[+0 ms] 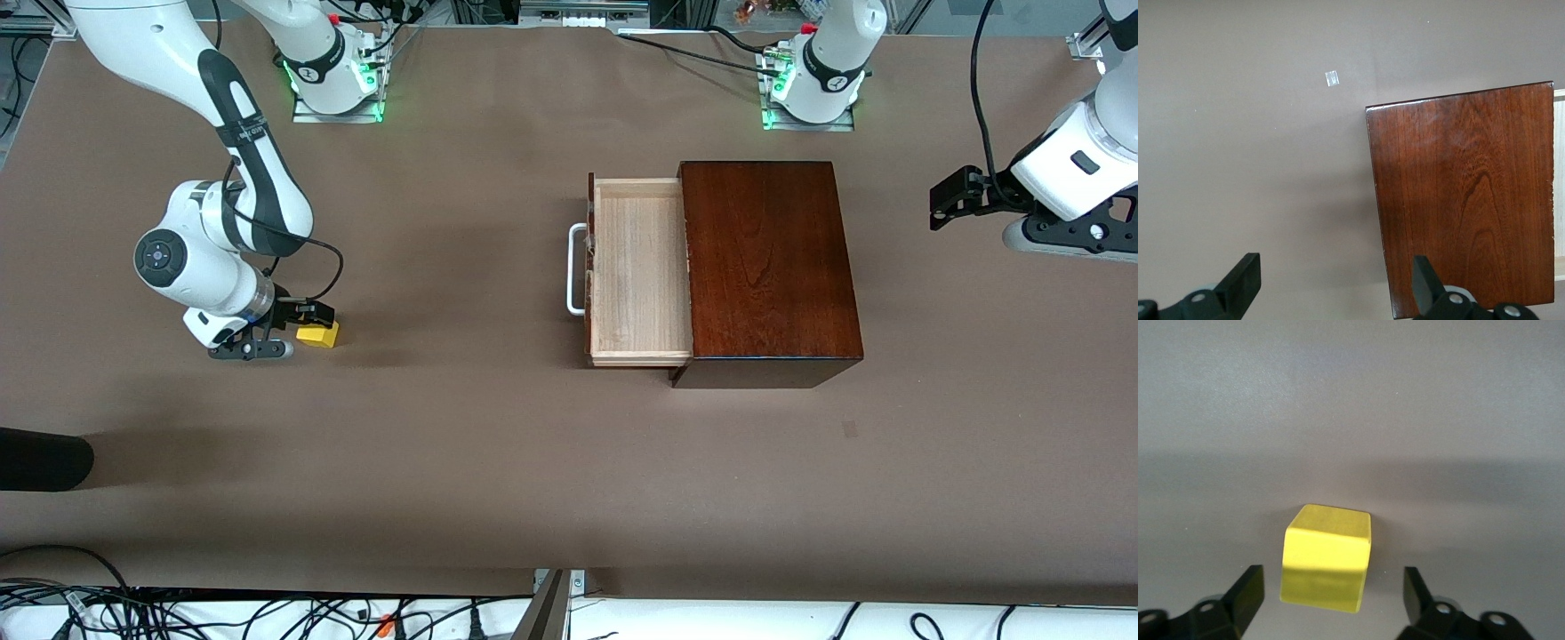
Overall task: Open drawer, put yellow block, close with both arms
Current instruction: 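Lower the right gripper onto the yellow cube and grasp it, then lift the yellow cube with the right gripper and carry it over the drawer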
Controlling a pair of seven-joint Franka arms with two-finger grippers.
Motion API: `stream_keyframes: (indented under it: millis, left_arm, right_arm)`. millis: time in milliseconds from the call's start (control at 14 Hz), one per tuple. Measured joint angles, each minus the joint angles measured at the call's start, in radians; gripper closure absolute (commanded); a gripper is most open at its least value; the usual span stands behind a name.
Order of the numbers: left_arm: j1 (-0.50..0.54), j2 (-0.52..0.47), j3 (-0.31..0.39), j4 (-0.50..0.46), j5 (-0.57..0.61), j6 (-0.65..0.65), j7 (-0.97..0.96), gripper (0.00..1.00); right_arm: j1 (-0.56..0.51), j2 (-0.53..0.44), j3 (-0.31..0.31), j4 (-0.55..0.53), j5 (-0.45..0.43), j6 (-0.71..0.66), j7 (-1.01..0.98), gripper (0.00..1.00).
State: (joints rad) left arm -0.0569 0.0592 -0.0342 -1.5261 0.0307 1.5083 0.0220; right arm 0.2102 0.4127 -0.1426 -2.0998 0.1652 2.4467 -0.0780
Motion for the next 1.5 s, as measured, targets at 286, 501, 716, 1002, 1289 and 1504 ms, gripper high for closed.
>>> stream_keyframes:
  millis: [286, 501, 716, 1002, 1289, 1504]
  left_arm:
    - [0.000, 0.000, 0.000, 0.000, -0.001, 0.000, -0.002, 0.00]
    - [0.000, 0.000, 0.000, 0.000, -0.035, 0.000, -0.013, 0.00]
    - [0.000, 0.000, 0.000, 0.000, -0.041, 0.000, -0.015, 0.00]
    - [0.000, 0.000, 0.000, -0.001, -0.041, 0.000, -0.015, 0.00]
    - [0.001, 0.000, 0.000, -0.001, -0.040, 0.000, -0.015, 0.00]
    - [0.001, 0.000, 0.000, -0.001, -0.040, 0.000, -0.015, 0.00]
  right_arm:
    - [0.000, 0.011, 0.000, 0.000, 0.002, 0.008, 0.000, 0.13]
    - [0.000, 0.022, 0.003, -0.003, 0.006, 0.023, 0.000, 0.24]
    - [0.000, 0.024, 0.010, -0.003, 0.007, 0.027, 0.000, 0.38]
    - [0.000, 0.023, 0.011, -0.002, 0.007, 0.030, 0.000, 0.70]
    - [0.001, 0.019, 0.020, 0.025, 0.007, 0.031, -0.005, 0.74]
    - [0.003, 0.002, 0.043, 0.093, 0.007, -0.038, -0.006, 0.74]
